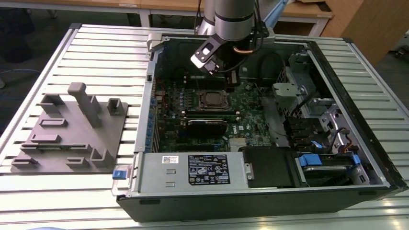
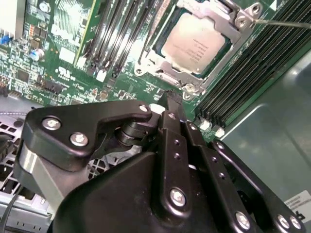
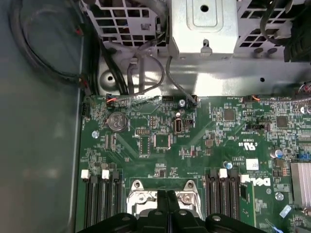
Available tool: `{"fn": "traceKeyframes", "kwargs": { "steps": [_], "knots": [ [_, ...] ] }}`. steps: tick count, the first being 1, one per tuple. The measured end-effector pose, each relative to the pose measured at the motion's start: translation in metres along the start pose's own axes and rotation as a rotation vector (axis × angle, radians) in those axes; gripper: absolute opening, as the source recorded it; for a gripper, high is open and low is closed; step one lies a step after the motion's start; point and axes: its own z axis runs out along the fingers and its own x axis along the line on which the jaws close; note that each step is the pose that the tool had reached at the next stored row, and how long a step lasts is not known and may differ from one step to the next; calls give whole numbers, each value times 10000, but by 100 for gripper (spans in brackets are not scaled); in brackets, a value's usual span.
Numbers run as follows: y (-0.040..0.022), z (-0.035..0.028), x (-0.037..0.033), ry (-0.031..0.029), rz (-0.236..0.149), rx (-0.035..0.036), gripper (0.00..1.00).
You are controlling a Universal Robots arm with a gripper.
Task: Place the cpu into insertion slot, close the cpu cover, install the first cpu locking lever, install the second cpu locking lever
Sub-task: 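Close the cpu cover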
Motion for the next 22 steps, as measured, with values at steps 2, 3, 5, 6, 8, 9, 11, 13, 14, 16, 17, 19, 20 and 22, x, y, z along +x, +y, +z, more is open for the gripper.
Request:
{"fn": "traceKeyframes", "kwargs": {
  "steps": [2,3,5,6,8,9,11,13,14,16,17,19,20,22],
  "knots": [
    [-2,0,0,0,1,0,11],
    [-2,0,-1,0,1,10,11],
    [-3,8,-1,-2,5,243,11],
    [-3,12,-1,-4,5,386,11],
    [-4,20,-1,-8,8,681,11],
    [-4,24,-1,-9,10,825,11],
    [-5,32,-1,-11,12,1040,11],
    [-6,32,-1,-14,13,1073,11],
    [-6,32,-1,-15,14,1077,11],
    [-6,33,-1,-12,13,1084,11],
    [-6,33,-1,-12,13,1083,11],
    [-40,33,-1,-10,13,1082,11],
    [-66,32,-1,-11,13,1083,11],
    [-113,35,-2,-11,12,1083,11]
  ]
}}
